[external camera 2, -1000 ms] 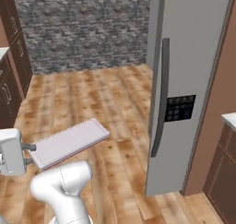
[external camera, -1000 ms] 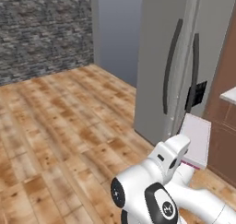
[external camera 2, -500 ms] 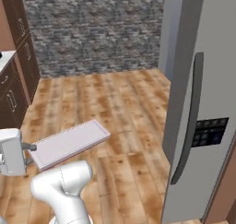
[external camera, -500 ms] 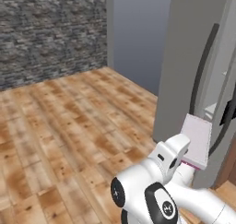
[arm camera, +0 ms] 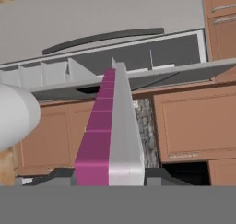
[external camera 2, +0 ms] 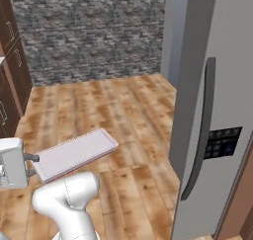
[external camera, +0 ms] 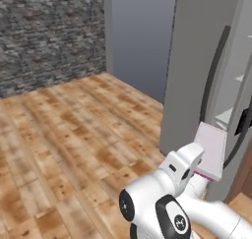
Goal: The ice cube tray has been filled with water. Take the tray and place it in the freezer to make ice. Close the freezer door after placing the tray.
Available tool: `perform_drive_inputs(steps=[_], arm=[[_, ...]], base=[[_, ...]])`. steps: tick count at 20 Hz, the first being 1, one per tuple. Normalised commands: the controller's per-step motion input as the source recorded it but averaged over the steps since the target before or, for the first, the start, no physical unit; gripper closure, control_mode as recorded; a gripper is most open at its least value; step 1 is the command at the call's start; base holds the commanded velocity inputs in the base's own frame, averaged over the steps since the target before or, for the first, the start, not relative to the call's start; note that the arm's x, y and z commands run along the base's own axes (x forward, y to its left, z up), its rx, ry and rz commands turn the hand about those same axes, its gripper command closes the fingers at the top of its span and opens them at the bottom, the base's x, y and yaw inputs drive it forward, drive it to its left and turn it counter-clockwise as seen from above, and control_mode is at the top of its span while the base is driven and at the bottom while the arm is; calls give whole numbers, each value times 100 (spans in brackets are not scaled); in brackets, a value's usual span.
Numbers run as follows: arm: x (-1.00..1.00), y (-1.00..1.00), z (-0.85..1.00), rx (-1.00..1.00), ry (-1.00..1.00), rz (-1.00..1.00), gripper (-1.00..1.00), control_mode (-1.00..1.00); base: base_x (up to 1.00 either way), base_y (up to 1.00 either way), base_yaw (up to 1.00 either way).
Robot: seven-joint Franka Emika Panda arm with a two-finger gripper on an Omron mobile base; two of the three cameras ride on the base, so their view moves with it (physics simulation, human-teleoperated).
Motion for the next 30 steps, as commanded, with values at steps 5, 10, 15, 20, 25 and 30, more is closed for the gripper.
perform_drive_inputs(steps=[5, 10, 15, 20, 25, 30], arm=[[0, 0, 0, 0, 0, 0, 100, 100], [0, 0, 0, 0, 0, 0, 100, 100], [0, 0, 0, 0, 0, 0, 100, 100], [0, 0, 0, 0, 0, 0, 100, 100], [0, 0, 0, 0, 0, 0, 100, 100], [0, 0, 0, 0, 0, 0, 100, 100]], base=[[30, 11, -24], [38, 22, -27], [41, 30, -28], [32, 26, -29], [16, 21, -30], [16, 25, -30]])
